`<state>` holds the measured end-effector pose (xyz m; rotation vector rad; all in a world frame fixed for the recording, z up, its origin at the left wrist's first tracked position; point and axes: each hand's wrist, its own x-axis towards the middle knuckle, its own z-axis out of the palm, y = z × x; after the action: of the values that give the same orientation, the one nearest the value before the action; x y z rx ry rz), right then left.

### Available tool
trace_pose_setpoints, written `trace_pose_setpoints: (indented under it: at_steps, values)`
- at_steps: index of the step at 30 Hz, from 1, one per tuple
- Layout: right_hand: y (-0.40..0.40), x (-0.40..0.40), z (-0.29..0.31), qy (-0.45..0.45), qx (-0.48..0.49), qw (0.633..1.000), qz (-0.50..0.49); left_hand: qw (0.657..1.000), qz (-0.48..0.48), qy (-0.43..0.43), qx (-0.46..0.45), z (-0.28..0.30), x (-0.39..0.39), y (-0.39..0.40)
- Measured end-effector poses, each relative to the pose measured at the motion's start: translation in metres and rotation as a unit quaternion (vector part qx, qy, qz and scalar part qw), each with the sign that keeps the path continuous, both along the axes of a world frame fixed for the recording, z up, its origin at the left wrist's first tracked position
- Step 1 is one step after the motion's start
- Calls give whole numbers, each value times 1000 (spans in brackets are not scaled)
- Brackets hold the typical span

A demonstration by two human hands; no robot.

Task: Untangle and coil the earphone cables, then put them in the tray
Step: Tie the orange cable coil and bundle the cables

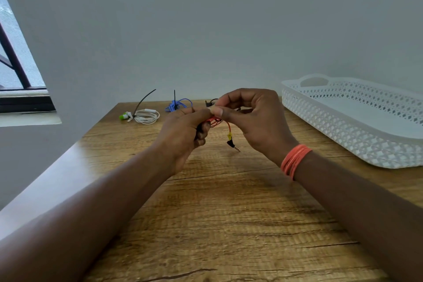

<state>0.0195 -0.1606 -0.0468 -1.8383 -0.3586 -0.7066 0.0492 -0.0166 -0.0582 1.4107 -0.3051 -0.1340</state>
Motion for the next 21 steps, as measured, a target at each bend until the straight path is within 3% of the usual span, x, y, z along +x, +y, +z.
trace_pose_setpoints:
  at_steps: [6, 12, 21]
  values:
    - [1, -1, 0, 27, 4, 999, 28, 1000, 21, 14, -2, 1, 2, 2]
    - [-4, 0, 2, 116, 158, 977, 78, 1000, 2, 22, 5, 1, 0, 0]
    - [-8, 2, 3, 185, 225, 946, 138, 1000, 4, 6, 0, 0, 0, 0]
